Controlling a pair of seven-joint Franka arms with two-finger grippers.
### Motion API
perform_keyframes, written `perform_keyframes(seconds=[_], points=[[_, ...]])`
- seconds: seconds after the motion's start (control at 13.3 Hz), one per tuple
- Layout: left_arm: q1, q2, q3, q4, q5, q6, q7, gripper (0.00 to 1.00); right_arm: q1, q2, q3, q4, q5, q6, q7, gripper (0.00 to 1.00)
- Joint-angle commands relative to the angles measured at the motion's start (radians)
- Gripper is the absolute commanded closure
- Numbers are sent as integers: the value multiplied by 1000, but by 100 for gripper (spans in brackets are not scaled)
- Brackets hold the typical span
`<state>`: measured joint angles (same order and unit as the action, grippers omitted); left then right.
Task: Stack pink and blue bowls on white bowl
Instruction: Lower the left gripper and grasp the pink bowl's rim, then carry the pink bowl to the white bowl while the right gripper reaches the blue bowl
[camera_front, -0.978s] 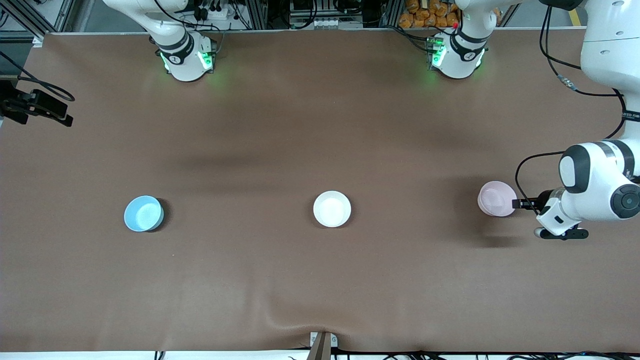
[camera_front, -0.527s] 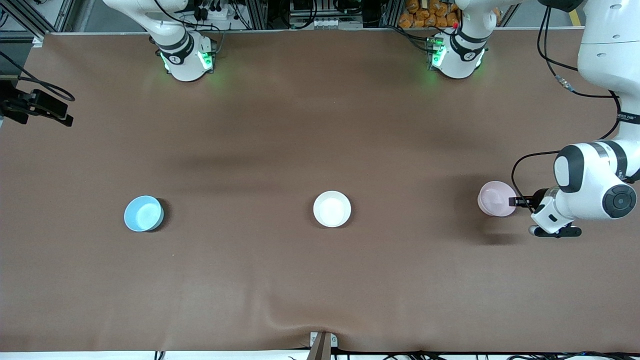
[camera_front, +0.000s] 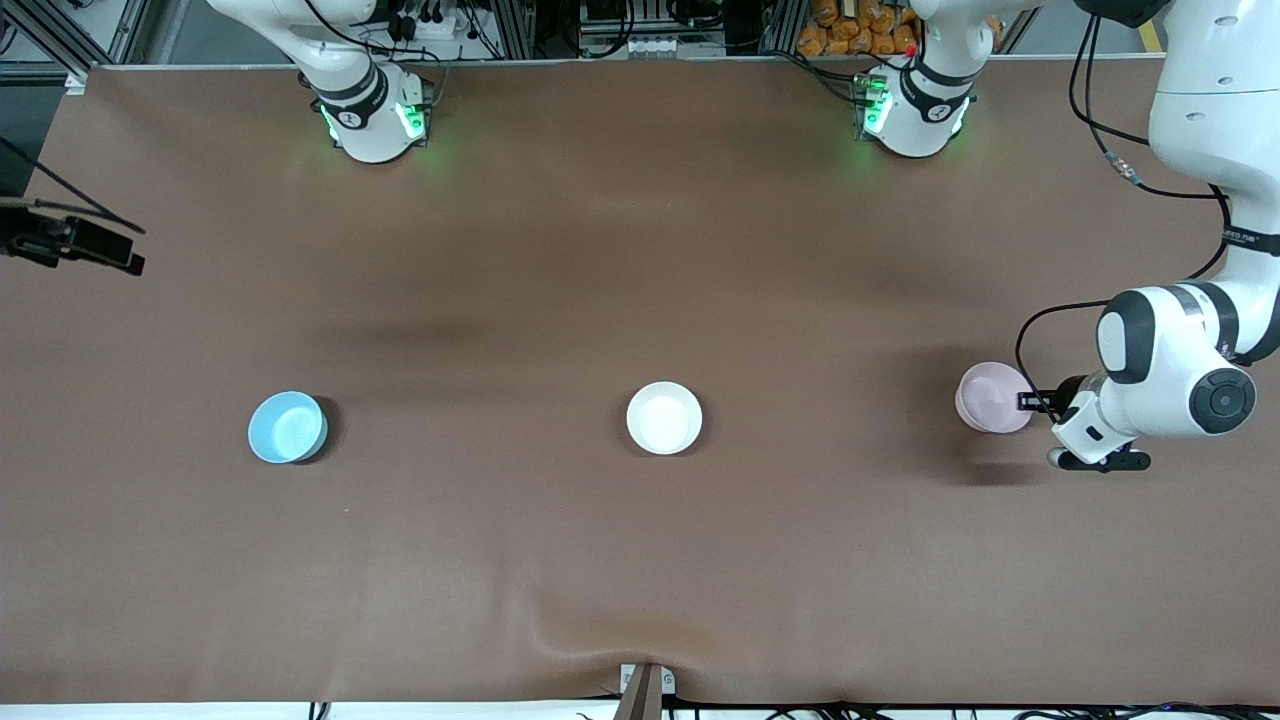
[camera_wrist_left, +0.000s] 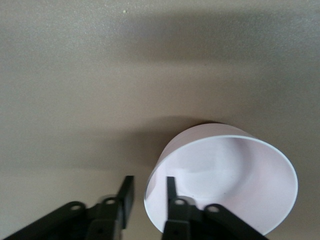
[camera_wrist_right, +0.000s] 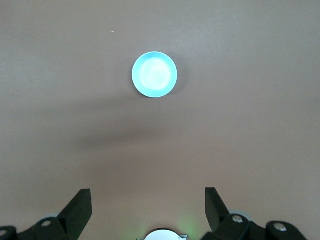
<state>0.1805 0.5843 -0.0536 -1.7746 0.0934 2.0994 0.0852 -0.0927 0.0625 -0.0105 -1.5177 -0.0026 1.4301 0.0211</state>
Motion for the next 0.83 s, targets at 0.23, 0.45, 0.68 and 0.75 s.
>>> perform_keyframes(seconds=[0.23, 0.45, 0.68, 0.75], points=[[-3, 0, -2, -6, -14, 16, 25, 100, -38, 124, 6, 19, -20, 0, -7, 0], [2, -15, -18, -2, -14, 1, 27, 100, -56, 216, 7, 69, -2, 1, 3, 0], [4, -79, -72, 18, -29, -77, 15, 100, -59, 246, 7, 73, 12, 3, 2, 0], [1, -98, -90, 35, -49, -110, 1, 100, -59, 267, 7, 76, 10, 6, -3, 0]])
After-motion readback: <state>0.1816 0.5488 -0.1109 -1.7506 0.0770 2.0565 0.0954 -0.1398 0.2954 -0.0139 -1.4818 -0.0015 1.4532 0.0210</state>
